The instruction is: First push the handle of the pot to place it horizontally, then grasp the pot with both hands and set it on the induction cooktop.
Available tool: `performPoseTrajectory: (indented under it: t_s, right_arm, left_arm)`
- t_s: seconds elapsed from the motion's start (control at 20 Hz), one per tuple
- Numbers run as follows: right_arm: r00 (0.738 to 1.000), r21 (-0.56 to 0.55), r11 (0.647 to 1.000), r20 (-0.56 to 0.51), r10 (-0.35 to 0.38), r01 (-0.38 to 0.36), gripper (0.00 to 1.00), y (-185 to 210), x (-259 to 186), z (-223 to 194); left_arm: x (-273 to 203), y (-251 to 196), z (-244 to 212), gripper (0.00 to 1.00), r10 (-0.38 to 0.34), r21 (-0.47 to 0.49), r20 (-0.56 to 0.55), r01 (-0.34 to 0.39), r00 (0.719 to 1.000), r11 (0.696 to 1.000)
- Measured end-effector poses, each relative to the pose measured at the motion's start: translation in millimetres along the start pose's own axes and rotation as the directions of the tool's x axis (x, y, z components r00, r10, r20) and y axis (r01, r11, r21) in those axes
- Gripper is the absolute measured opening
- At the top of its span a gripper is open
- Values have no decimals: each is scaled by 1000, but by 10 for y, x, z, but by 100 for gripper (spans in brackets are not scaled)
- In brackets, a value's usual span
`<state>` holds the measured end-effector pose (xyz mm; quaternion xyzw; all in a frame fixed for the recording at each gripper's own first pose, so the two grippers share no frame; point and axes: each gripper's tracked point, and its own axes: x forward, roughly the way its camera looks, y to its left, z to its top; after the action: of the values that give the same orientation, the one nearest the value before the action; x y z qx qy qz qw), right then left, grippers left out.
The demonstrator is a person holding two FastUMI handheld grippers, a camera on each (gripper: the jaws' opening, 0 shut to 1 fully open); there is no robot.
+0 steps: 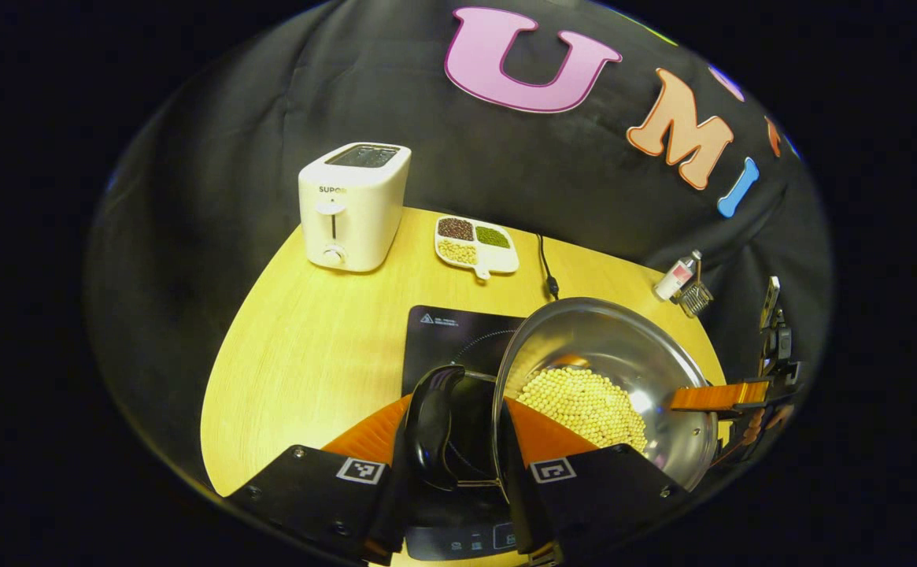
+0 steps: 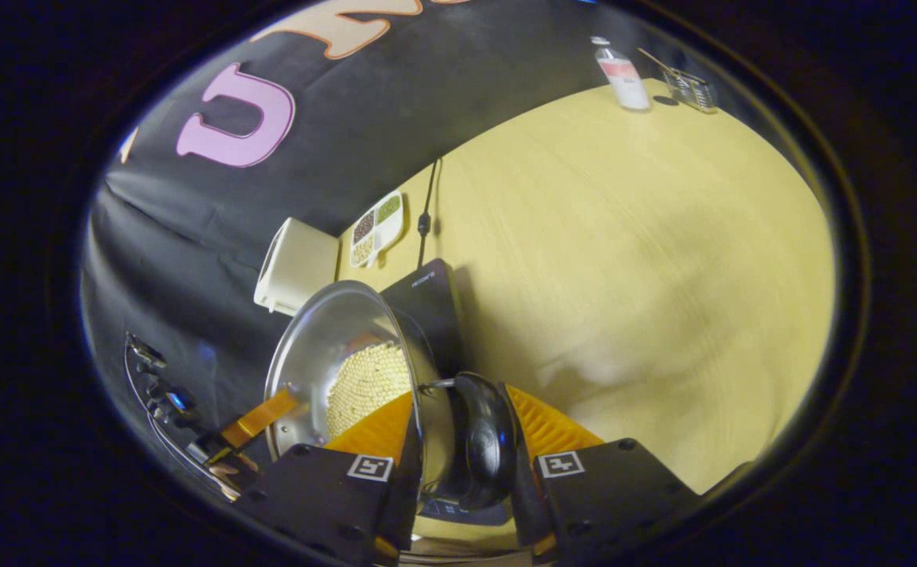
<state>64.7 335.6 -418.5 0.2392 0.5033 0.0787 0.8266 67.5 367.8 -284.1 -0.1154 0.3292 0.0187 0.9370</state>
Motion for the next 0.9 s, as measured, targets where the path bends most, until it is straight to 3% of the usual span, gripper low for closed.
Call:
performPoseTrajectory:
  t_s: [0.05,0.1,0.15,0.2,0.25,0.35,0.4,0.45,0.5,0.8,0.85,0.9]
  right_arm:
    - [1000,0,1000,13,-2,2,46,31,55,15]
    - [1000,0,1000,21,-3,3,52,69,139,22]
    - [1000,-1,1000,26,-6,6,45,89,198,29]
    - [999,-2,1000,30,-10,10,45,94,231,36]
    - [999,-7,1000,36,-14,14,52,106,266,55]
    - [999,-18,1000,48,-20,21,52,117,318,99]
    - [998,-21,1000,53,-18,19,45,134,349,119]
    - [998,-23,1000,58,-15,16,45,136,380,136]
    - [998,-25,1000,69,-10,11,52,153,405,162]
    - [996,-59,998,84,25,-20,52,200,508,196]
    - [996,-69,997,85,29,-23,45,198,507,190]
    - [995,-70,997,91,31,-25,45,205,507,202]
  left_arm:
    - [31,32,21,54,0,0,8,0,1000,1000]
    - [52,78,39,52,2,1,13,-2,1000,1000]
    - [77,122,46,53,5,0,16,-5,1000,1000]
    - [99,147,63,53,8,1,20,-8,1000,1000]
    - [135,169,61,53,11,2,21,-11,1000,1000]
    - [194,204,93,52,12,7,27,-12,1000,1000]
    - [213,215,102,52,12,4,27,-12,1000,1000]
    - [249,218,107,52,11,1,31,-11,999,1000]
    - [272,219,123,53,10,0,40,-10,999,1000]
    - [282,282,63,54,11,-19,45,-10,999,1000]
    - [274,289,37,55,8,-36,43,-7,999,999]
    - [275,280,50,56,4,-42,52,-2,999,999]
